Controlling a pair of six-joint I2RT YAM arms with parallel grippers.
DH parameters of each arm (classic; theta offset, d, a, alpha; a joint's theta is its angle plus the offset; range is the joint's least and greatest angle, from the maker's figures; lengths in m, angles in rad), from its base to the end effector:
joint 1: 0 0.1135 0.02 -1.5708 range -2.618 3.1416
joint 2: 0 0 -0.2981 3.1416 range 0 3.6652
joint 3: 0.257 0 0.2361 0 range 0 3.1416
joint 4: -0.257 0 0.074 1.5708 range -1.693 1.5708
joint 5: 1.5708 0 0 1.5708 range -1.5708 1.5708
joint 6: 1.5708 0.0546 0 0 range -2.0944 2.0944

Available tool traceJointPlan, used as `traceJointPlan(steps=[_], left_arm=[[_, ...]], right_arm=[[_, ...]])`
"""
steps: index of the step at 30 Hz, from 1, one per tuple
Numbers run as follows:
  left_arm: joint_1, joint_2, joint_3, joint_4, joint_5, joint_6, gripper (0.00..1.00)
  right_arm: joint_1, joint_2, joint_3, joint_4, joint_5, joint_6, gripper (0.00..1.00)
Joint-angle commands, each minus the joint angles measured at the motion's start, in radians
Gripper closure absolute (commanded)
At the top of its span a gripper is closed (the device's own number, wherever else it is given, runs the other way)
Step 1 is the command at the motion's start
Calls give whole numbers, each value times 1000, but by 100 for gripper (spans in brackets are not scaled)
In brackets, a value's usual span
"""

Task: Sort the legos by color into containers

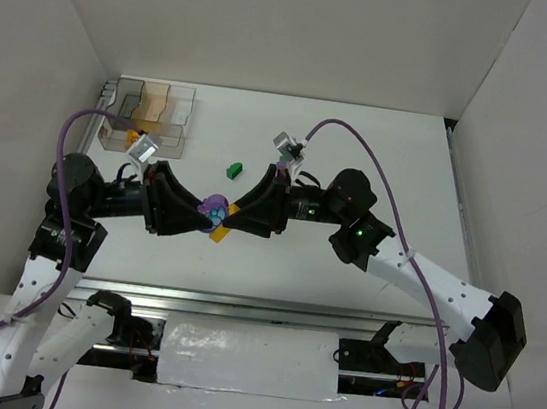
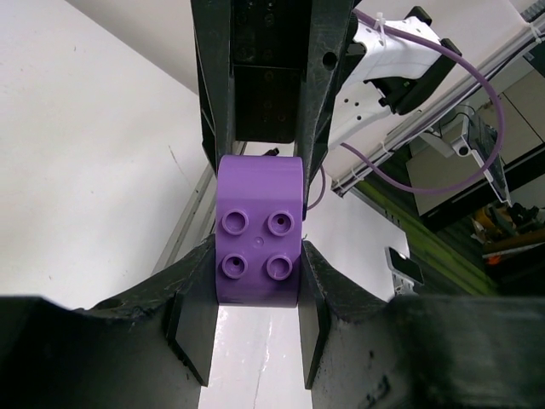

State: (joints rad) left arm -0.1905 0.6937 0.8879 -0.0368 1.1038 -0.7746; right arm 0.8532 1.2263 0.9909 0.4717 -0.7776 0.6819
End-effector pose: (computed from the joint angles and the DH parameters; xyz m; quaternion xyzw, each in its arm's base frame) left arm 0.0896 -0.0669 0.4225 0.2227 0.6443 -0.6021 0.4157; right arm 0.1455 0.2249 0.4256 -0.3457 0.5451 0.6736 0.3602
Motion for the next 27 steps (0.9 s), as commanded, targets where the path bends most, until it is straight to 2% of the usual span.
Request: traceJointPlan(steps=[1,5,9,13,14,15,17,18,20,22,26,27], left_arm=[[0,39,52,-20,-58,25,100],[0,64,52,90,-41,-34,100],[0,84,111,49,-55,0,100],[0,101,123,84,-50,-26,100],[0,104,161,46,-74,48,100],[3,121,187,-89,-163,88,100],[5,154,285,-214,-286,190,100],[6,179,322,-338,-438,214,100],[22,266,431,-435,-604,254,100],[66,363,503,-500,-793,273,100],[155,551,632,-508,-1059,308,100],[184,638,657,-508,-1099,310,100]], right_arm=[[-34,-27,-34,54,-74,-48,100],[-92,-27,-69,79,-141,-41,100],[-135,-30,-89,67,-190,-62,100],[-177,-43,-135,107,-230,-38,100],[-186,-65,-141,90,-206,-50,100],[-192,-77,-147,59,-172,-88,100],[-198,-125,-152,-40,-80,-126,100],[-204,-142,-158,-69,-48,-152,100],[-207,-210,-173,-165,56,-185,100],[-207,-260,-211,-200,106,-193,100],[-209,-396,-259,-245,152,-205,100],[-204,-415,-268,-258,170,-211,100]])
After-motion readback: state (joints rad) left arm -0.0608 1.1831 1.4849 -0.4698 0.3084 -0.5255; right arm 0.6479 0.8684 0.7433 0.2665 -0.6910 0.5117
